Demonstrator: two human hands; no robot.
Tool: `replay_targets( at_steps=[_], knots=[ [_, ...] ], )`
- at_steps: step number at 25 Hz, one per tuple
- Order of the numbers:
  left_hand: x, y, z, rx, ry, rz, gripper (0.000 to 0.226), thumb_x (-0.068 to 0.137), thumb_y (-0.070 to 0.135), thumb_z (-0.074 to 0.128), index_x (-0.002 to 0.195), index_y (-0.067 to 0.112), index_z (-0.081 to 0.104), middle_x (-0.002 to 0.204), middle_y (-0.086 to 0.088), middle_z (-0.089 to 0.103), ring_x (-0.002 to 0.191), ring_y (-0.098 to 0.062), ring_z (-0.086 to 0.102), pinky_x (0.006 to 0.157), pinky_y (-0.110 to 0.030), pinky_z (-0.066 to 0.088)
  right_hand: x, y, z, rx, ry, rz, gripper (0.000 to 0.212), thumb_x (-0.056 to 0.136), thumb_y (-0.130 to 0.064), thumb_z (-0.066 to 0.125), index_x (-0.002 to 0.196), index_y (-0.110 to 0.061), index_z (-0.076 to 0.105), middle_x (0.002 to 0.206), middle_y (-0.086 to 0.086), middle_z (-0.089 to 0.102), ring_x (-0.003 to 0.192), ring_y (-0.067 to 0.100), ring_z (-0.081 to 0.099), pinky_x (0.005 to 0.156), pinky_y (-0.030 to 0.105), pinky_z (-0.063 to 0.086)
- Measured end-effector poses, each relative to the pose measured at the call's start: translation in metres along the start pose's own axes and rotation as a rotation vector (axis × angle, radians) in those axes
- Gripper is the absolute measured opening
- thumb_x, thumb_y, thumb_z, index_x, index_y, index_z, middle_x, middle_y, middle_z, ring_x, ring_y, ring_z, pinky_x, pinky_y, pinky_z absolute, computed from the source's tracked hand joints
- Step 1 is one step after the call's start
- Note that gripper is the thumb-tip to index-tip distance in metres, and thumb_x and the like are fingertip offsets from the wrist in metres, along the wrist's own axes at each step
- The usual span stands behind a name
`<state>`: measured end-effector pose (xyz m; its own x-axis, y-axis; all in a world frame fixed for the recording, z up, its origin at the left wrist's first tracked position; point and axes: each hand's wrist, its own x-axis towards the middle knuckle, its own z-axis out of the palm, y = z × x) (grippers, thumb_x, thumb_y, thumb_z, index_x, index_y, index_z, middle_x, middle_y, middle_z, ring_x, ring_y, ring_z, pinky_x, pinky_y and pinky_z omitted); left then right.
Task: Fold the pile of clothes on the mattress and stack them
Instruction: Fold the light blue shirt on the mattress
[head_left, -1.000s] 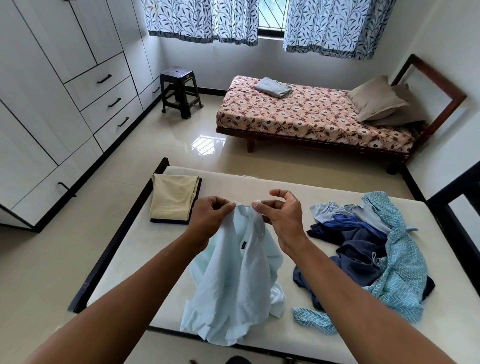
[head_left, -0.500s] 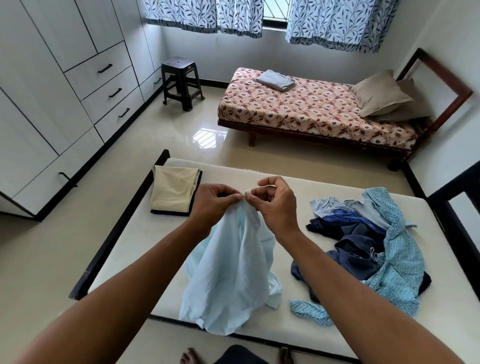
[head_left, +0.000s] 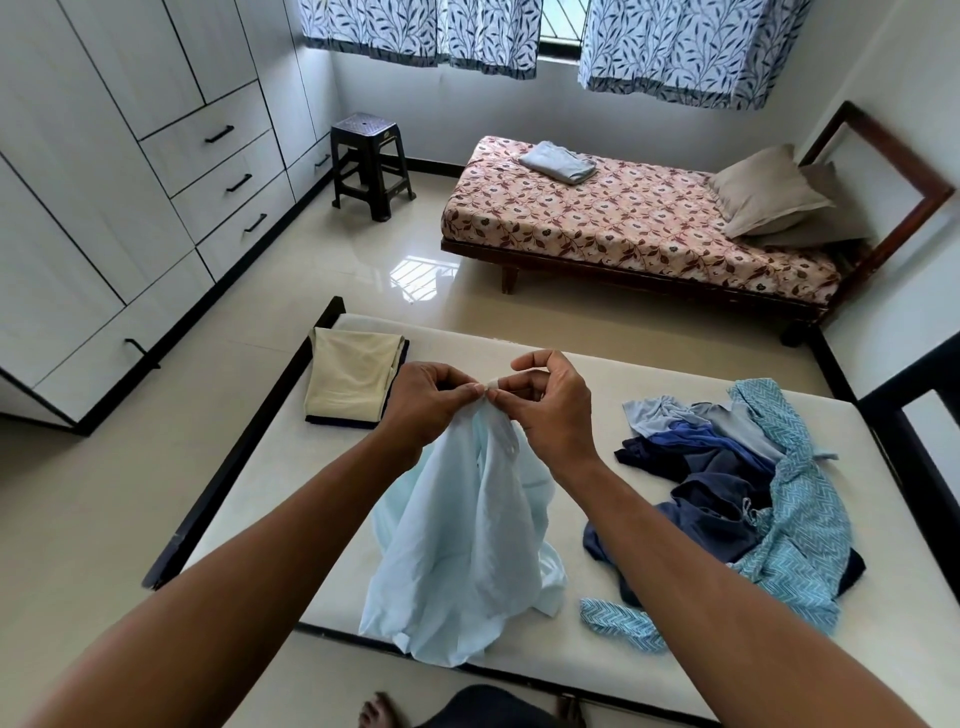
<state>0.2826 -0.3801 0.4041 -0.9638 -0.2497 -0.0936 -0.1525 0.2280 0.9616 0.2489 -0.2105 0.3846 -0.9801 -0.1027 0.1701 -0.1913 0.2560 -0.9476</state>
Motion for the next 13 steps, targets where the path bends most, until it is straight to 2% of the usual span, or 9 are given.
replay_targets(
  at_steps=[8, 13],
  knots=[
    [0.003, 0.004, -0.008, -0.012, -0.068, -0.077, 0.014, 0.083, 0.010, 0.084, 0.087, -0.003, 0.079, 0.084, -0.018, 0.077, 0.066, -0.011, 0.067, 0.066, -0.024, 0.057, -0.008, -0.006, -0.003, 0.042, -0.007, -0.009, 0.041, 0.075, -0.018, 0.094, 0.103, -0.013, 0.064, 0.085, 0.001, 0.080, 0.081, 0.015, 0.078, 0.081, 0.047, 0.064],
    [0.003, 0.010, -0.014, -0.101, -0.127, -0.156, 0.016, 0.082, 0.008, 0.085, 0.090, -0.004, 0.079, 0.084, -0.019, 0.075, 0.071, -0.019, 0.068, 0.065, -0.026, 0.055, -0.014, -0.016, -0.004, -0.005, 0.010, -0.122, 0.036, 0.075, -0.016, 0.094, 0.098, -0.012, 0.066, 0.082, -0.001, 0.079, 0.078, 0.011, 0.077, 0.074, 0.035, 0.065]
  ],
)
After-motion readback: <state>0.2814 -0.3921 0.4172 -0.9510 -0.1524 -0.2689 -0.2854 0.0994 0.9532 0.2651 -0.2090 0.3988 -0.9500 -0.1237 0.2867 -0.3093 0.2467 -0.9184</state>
